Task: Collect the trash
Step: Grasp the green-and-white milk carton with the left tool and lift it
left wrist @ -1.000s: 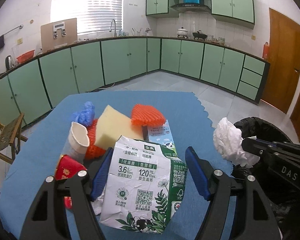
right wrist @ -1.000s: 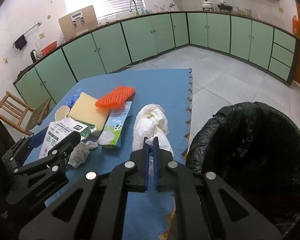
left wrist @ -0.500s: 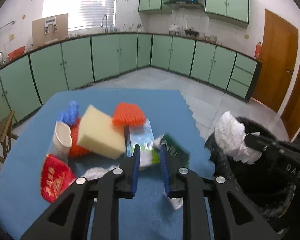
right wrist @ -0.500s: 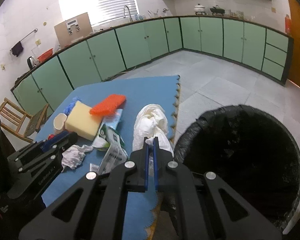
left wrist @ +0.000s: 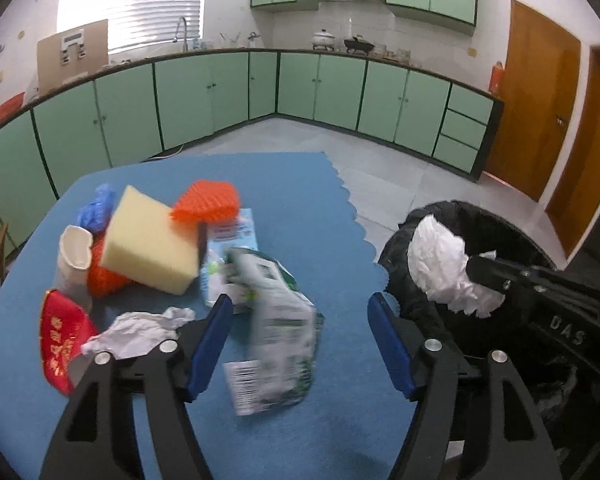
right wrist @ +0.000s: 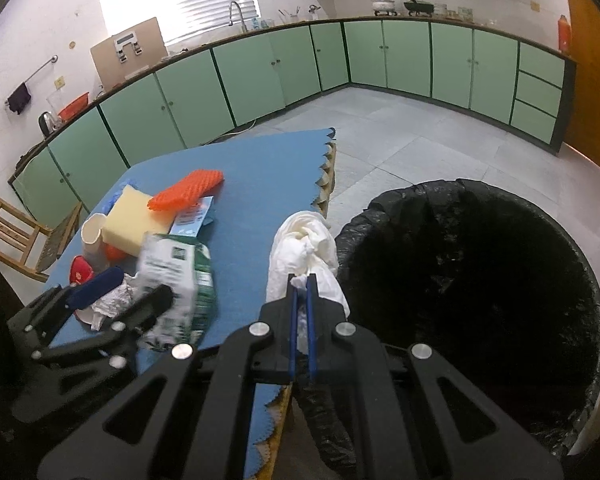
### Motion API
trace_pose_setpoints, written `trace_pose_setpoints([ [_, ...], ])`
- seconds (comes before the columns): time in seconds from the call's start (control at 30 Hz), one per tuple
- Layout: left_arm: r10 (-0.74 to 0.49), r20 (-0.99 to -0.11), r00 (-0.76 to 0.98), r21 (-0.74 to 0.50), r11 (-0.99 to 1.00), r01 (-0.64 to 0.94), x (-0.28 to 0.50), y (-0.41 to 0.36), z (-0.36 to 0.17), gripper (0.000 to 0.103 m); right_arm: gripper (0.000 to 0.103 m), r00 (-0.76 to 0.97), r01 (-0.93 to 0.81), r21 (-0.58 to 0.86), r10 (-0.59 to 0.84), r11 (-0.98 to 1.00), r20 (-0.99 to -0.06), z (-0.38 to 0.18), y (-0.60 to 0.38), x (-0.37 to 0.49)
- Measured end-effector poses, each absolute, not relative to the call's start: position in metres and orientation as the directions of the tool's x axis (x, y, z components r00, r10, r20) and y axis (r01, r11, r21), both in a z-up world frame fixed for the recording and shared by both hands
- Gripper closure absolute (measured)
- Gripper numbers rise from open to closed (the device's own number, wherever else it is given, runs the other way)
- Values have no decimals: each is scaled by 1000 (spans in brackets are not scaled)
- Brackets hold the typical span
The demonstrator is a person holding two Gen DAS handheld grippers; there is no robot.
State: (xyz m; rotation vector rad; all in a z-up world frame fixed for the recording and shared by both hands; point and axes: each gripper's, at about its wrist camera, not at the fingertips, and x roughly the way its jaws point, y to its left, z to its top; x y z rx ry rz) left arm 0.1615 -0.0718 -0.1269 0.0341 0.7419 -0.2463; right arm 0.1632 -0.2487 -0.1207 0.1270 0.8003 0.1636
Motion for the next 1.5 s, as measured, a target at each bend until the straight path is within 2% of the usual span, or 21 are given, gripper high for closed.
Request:
trace_pose_setpoints([
  [0.1,-166,-708,686,-28,978,208,168,-77,-141,34,100,681,-100,176,196,979,-706,-124,-249,164],
  [0.3,-128,-711,691,-14,986,168,162,-65,-152,34,100,669,-111,175,204,978,-715,-132,-244,165],
  [0.5,-94,-721,687,-2,991,133,172,-60,-161,21,100,655,-113,177,207,978,-726,-138,-241,168],
  [0.77,-107,-704,702,-20,991,132,183,-60,-152,17,100,652,-106,176,203,979,-731,-141,-243,173],
  [0.9,-96,-726,682,-21,993,116,197,-60,-158,18,100,649,-109,179,207,978,-732,-145,-242,176],
  [0.97,-97,-737,669,-22,993,120,202,-60,-163,24,100,647,-111,178,207,978,-734,-146,-240,178],
  [1.0,-101,-742,662,-26,992,122,204,-60,-165,32,100,646,-112,178,208,978,-734,-146,-240,179],
  [1.03,-98,-745,660,-25,992,120,205,-60,-166,33,100,645,-112,179,208,977,-735,-147,-239,180],
  [1.5,-128,-676,725,-54,991,124,178,-39,-131,34,100,667,-138,178,224,974,-710,-131,-230,178],
])
